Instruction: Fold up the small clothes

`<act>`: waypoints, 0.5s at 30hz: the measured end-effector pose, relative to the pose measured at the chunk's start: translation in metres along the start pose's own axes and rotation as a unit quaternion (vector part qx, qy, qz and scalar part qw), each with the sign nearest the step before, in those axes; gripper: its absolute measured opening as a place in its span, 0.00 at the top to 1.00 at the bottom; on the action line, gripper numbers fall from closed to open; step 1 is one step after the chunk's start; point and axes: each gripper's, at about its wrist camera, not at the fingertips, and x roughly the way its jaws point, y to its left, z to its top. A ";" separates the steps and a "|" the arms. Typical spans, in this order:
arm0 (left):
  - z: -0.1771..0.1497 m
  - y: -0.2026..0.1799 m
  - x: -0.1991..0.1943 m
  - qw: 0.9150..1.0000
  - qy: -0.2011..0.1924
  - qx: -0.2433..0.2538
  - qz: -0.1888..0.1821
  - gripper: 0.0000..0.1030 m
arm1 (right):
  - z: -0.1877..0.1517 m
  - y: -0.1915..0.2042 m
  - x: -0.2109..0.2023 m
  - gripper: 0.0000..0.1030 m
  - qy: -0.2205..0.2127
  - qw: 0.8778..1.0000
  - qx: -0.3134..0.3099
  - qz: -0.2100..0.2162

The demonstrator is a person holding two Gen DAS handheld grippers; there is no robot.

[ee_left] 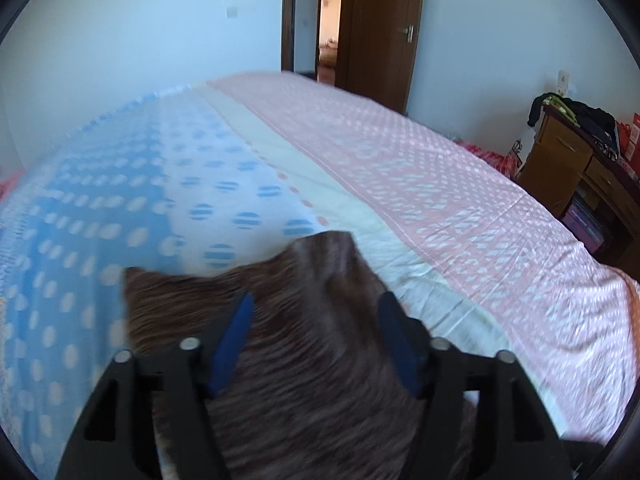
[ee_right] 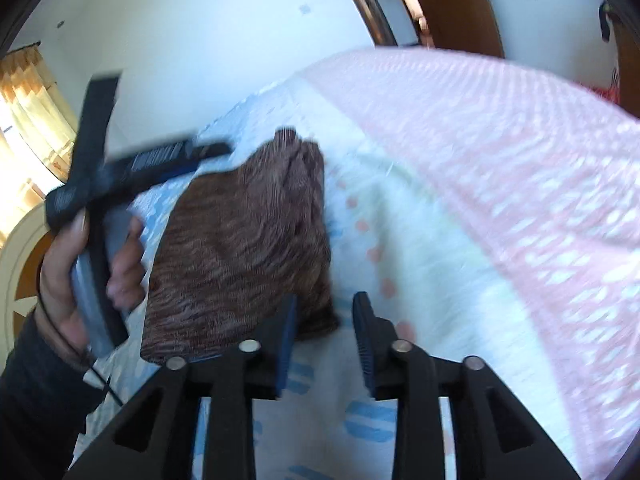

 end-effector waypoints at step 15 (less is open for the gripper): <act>-0.107 0.055 -0.016 0.995 0.009 -0.063 0.073 0.17 | 0.092 0.033 0.127 0.89 0.081 0.991 -0.075 -0.070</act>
